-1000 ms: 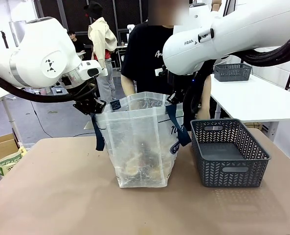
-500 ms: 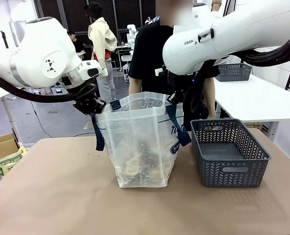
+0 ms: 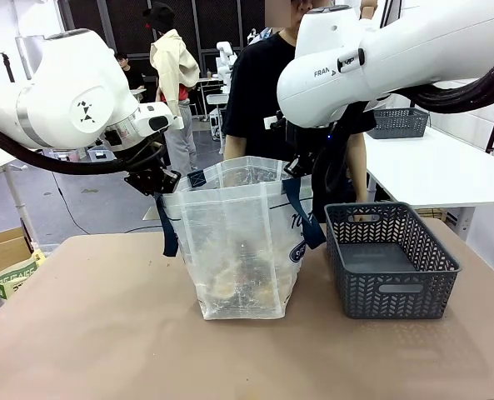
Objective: Transfer purchased items from the store into the shopping bag.
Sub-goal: Move the Reusable shopping bag to the right side of the table.
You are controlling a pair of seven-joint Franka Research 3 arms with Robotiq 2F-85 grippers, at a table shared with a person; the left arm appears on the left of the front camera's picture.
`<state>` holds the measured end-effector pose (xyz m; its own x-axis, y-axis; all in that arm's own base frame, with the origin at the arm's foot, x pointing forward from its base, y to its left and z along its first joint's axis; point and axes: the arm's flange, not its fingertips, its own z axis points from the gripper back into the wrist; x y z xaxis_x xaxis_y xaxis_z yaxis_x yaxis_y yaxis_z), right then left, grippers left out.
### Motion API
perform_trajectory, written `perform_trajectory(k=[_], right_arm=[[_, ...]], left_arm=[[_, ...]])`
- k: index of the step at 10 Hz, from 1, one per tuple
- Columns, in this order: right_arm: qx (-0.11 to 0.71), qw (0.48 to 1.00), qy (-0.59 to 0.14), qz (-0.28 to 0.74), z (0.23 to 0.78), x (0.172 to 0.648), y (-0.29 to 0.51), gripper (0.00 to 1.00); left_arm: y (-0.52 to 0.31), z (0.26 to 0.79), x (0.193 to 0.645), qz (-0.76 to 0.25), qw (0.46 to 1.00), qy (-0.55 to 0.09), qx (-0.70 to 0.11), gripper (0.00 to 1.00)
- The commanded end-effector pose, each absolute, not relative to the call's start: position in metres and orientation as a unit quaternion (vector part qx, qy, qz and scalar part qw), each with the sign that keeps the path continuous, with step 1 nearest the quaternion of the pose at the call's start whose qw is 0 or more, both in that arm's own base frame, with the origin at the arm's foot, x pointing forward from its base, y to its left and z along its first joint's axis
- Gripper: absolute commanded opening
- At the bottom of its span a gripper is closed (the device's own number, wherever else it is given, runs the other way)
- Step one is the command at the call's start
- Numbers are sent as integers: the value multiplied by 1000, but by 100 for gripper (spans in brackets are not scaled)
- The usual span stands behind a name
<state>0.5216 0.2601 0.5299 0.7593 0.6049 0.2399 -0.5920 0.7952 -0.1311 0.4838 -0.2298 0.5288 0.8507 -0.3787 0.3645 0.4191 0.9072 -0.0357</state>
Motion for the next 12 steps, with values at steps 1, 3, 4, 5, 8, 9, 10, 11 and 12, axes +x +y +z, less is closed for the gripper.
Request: perform_trajectory(k=[1, 3, 4, 5, 8, 9, 10, 11, 12], right_arm=[[-26, 938, -133, 319, 531, 521, 259, 0], [-26, 938, -133, 319, 531, 521, 259, 0], [-26, 938, -133, 319, 531, 521, 259, 0], [-26, 938, -133, 319, 531, 521, 259, 0], [-26, 938, -133, 319, 531, 521, 259, 0], [-26, 938, -133, 319, 531, 521, 259, 0], [-26, 938, -133, 319, 531, 521, 259, 0], [-26, 938, -133, 319, 531, 521, 259, 0], [-26, 938, -133, 319, 531, 521, 259, 0]], left_arm=[[-229, 530, 484, -206, 960, -180, -52, 0], [-229, 530, 484, -206, 960, -180, -52, 0], [-229, 530, 484, -206, 960, -180, -52, 0], [-229, 530, 484, -206, 960, -180, -52, 0], [-229, 530, 484, -206, 960, -180, -52, 0], [-229, 530, 484, -206, 960, -180, -52, 0], [-229, 530, 484, -206, 960, -180, -52, 0], [-229, 530, 484, -206, 960, -180, -52, 0], [-229, 530, 484, -206, 960, -180, -52, 0]])
